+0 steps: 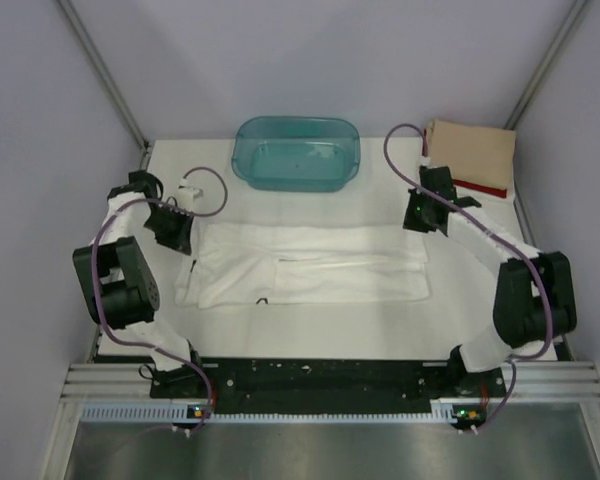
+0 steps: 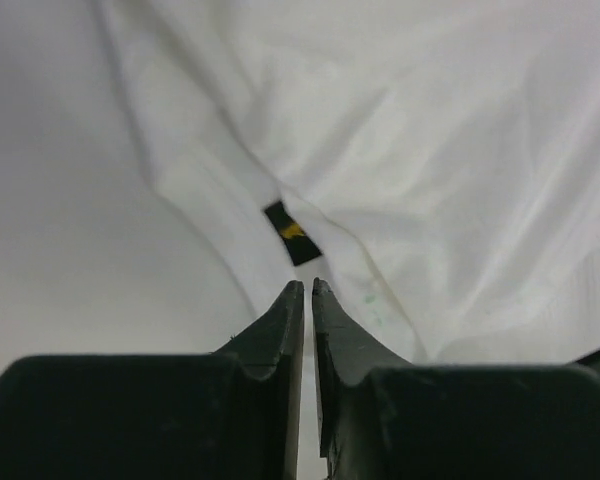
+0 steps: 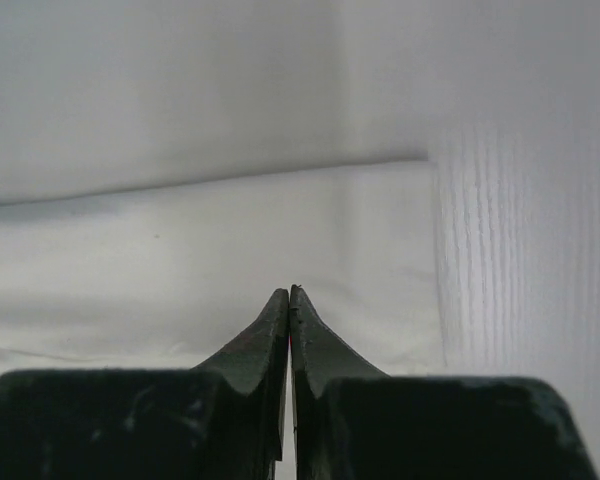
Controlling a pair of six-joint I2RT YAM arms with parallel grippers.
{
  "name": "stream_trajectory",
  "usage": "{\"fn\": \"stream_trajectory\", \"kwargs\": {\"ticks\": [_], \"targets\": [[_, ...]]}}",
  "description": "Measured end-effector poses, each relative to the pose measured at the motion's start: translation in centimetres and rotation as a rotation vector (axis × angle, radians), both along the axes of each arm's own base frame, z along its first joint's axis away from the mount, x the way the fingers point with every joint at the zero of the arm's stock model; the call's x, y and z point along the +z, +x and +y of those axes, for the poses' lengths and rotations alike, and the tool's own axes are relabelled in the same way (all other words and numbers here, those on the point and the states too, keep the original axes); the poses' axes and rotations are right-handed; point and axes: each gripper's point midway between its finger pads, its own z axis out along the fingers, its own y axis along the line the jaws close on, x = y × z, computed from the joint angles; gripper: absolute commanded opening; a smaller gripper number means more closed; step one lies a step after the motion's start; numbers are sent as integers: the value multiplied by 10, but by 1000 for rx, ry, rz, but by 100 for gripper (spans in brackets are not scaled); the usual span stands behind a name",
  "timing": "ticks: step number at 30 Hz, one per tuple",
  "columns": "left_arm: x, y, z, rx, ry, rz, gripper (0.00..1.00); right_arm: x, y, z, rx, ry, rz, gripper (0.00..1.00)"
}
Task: Fold and stack the t-shirts
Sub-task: Rotate the tshirt 45 degrees
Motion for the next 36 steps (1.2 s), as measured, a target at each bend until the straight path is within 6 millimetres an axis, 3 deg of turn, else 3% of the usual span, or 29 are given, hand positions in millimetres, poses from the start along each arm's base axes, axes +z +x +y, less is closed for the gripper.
{"fn": "stream_trajectory", "kwargs": {"ticks": [2, 6, 8, 11, 16, 20, 23, 27, 32, 36], "targets": [[-20, -29, -16, -37, -18, 85, 10, -19, 13, 5, 18, -20, 45, 0], [-58, -81, -36, -82, -49, 261, 9, -58, 20, 3, 19, -61, 138, 0], [-67, -94, -35, -79, -45, 308, 9, -75, 16, 1, 18, -77, 185, 0], [-75, -91, -31, -75, -23, 318, 8, -89, 10, -2, 4, -85, 217, 0], [-81, -61, -23, -65, 8, 344, 7, -91, -3, -6, -34, -75, 204, 0], [-77, 7, -17, -82, 62, 254, 7, -91, -38, -1, -37, -55, 237, 0], [-75, 52, -11, -85, 102, 176, 6, -93, -63, 20, 20, -62, 278, 0], [-72, 103, -2, -78, 145, 97, 6, -94, -97, 68, 144, -65, 320, 0], [-71, 121, 8, -58, 190, 71, 11, -95, -145, 117, 280, -28, 393, 0], [-71, 121, 13, -36, 219, 59, 16, -95, -176, 134, 342, 9, 477, 0]]}}
